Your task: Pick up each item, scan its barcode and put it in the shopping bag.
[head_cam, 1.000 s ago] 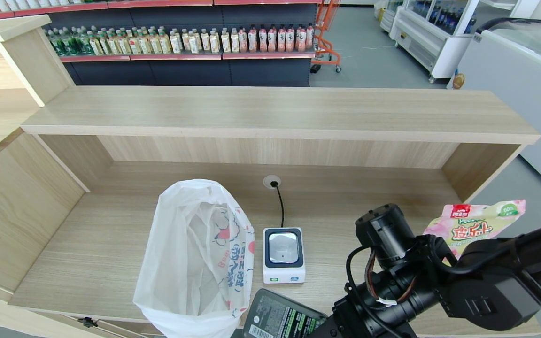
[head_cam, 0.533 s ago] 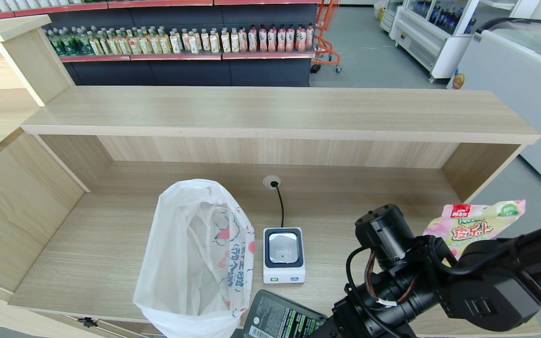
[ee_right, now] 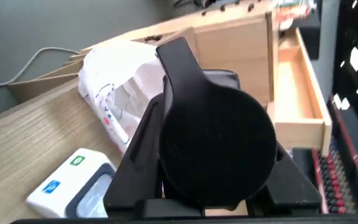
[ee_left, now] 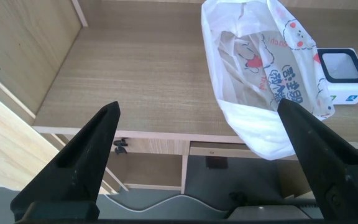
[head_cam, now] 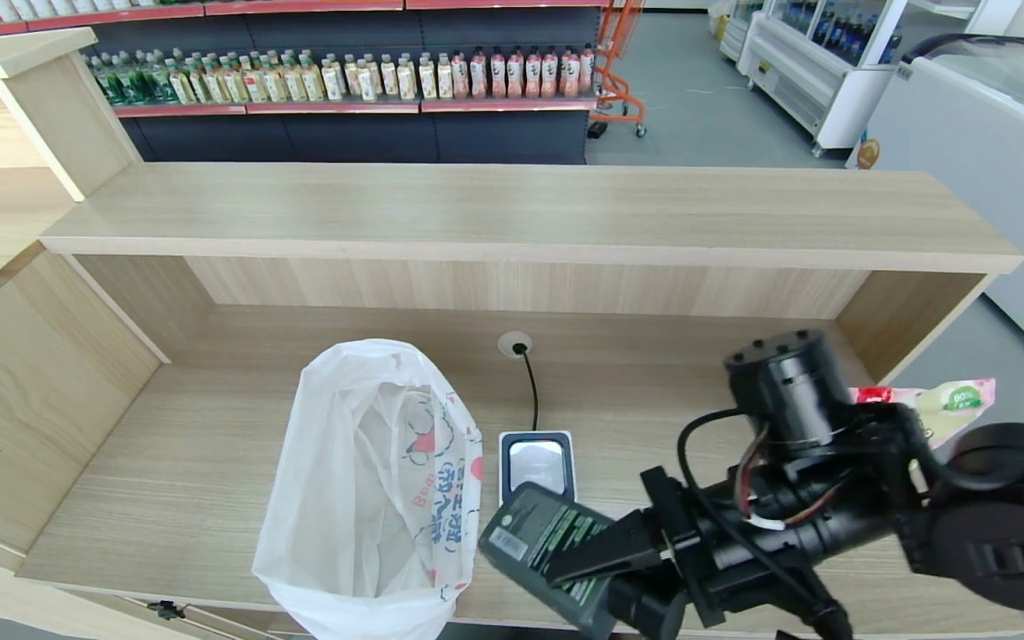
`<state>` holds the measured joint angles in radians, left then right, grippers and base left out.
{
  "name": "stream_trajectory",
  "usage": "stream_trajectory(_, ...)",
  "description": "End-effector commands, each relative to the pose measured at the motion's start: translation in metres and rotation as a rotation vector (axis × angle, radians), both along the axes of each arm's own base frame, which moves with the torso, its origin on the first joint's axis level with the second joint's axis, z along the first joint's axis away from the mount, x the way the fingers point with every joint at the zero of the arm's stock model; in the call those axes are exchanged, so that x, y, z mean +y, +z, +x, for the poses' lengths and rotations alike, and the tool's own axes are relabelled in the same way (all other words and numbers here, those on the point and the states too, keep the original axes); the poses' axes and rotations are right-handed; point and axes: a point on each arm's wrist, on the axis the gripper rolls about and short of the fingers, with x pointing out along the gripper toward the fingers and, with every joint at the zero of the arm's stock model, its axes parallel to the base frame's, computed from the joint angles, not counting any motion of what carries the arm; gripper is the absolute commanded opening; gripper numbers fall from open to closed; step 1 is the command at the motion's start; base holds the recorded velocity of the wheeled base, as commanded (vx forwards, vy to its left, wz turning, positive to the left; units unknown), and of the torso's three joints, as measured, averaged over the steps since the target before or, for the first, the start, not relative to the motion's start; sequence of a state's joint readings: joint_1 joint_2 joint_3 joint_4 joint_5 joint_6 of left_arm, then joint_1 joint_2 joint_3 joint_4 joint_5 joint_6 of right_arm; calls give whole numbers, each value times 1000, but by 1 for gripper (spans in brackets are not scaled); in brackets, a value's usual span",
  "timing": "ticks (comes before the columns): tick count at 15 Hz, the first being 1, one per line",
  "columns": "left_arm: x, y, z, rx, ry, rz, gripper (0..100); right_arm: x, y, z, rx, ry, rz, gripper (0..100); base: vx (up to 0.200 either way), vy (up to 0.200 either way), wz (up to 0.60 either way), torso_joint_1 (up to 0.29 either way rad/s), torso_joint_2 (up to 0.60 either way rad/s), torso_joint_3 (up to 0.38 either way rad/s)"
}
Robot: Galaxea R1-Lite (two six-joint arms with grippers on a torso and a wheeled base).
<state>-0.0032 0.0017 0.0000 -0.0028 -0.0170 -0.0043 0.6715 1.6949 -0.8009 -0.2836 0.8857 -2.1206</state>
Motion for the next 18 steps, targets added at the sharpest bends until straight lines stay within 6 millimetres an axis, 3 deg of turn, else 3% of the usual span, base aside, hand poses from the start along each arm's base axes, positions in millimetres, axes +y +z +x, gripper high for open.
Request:
stream_trajectory(1,0,0,0,0,0,0,100,-66,45,-38,233,-294,23,0,0,0,0,0,0,0)
stream_trajectory(3,0,0,0,0,0,0,100,-97,78,-55,514,-496,68,0,0,0,0,0,0,0)
stream_trajectory(5,0,0,0,0,0,0,100,-123,94,-63,812,-731,205,0,0,0,0,0,0,0)
stream_trajectory(6,0,0,0,0,-1,0,100,-134,95,-80,1169,-875,314,0,0,0,0,0,0,0)
stream_trajectory(8,0,0,0,0,0,0,100,-139,81,-94,1689,-1042,449,0,0,0,0,0,0,0)
stream_trajectory(9,0,0,0,0,0,0,100,-140,76,-97,1803,-1059,474,0,0,0,0,0,0,0)
stream_trajectory(10,0,0,0,0,0,0,100,-141,61,-98,2029,-1079,527,0,0,0,0,0,0,0)
stream_trajectory(12,0,0,0,0,0,0,100,-140,34,-94,2147,-1087,561,0,0,0,0,0,0,0)
stream_trajectory(14,0,0,0,0,0,0,100,-138,15,-84,2149,-1154,595,0,0,0,0,0,0,0)
stream_trajectory(18,0,0,0,0,0,1,100,-132,9,-64,2174,-1181,611,0,0,0,0,0,0,0)
